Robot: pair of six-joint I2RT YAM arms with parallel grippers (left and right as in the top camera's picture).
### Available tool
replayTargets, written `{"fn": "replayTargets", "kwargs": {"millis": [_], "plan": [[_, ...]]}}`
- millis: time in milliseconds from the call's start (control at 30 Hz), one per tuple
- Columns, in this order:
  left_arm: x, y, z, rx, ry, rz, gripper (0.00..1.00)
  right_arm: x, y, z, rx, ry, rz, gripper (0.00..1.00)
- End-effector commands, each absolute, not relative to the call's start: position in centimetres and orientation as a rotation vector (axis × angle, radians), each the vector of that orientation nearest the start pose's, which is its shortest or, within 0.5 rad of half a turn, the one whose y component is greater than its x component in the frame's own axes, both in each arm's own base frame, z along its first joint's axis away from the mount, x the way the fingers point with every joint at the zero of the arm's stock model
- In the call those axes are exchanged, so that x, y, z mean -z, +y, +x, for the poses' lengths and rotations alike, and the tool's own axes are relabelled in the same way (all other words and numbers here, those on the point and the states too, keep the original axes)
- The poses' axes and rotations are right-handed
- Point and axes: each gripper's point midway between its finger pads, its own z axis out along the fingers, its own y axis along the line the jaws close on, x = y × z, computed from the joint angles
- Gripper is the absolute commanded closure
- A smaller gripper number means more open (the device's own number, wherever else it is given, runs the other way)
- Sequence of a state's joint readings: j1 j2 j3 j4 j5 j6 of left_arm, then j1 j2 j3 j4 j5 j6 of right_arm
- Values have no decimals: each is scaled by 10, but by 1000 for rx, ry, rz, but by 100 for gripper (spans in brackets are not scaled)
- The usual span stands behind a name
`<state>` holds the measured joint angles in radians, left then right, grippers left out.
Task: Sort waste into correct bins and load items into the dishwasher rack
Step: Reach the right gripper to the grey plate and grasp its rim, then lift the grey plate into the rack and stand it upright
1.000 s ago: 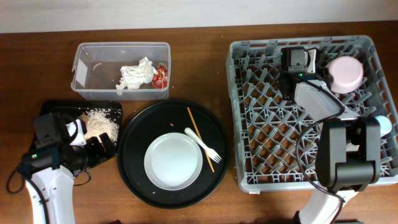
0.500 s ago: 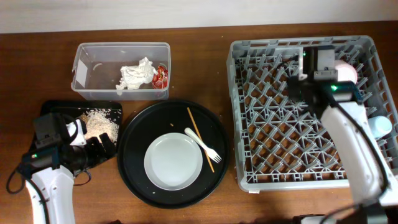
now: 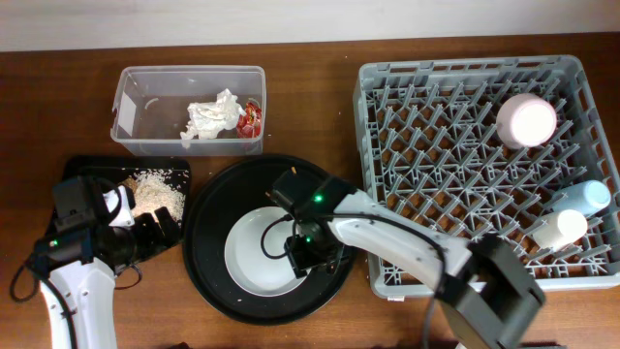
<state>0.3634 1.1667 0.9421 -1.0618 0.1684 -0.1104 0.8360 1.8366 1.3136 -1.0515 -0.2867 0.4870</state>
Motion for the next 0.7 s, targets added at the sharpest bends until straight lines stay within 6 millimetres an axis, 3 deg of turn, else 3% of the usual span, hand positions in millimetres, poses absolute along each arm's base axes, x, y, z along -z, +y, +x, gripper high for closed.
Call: {"fn": "replayTargets", "kwargs": {"millis": [0, 167, 233, 300, 367, 433, 500, 533, 567, 600, 667], "plan": [[-129, 57, 232, 199, 2747, -647, 1, -25, 276, 192, -228, 3314, -365, 41], [-129, 57, 232, 199, 2747, -647, 1, 10, 275, 211, -152, 3244, -206, 62], [-129, 57, 232, 199, 2746, -647, 1, 13, 275, 218, -146, 3202, -209, 87], [-129, 57, 232, 199, 2747, -647, 1, 7, 277, 227, -140, 3162, -260, 96], [-129, 57, 232, 199, 2747, -647, 1, -28, 281, 253, -147, 3044, -305, 96], [-129, 57, 232, 199, 2747, -647, 1, -95, 266, 300, -134, 2866, -263, 96], [-129, 57, 232, 199, 2746, -646, 1, -184, 191, 364, 151, 2576, -195, 96], [-129, 57, 232, 198, 2745, -646, 1, -225, 146, 387, 364, 2427, -156, 96], [-129, 57, 232, 198, 2745, -646, 1, -270, 88, 406, 657, 2256, -77, 96], [-129, 57, 232, 198, 2745, -646, 1, -305, 38, 411, 924, 2114, 43, 96], [-129, 57, 232, 198, 2743, -646, 1, -338, -24, 405, 1211, 1966, 245, 96]]}}
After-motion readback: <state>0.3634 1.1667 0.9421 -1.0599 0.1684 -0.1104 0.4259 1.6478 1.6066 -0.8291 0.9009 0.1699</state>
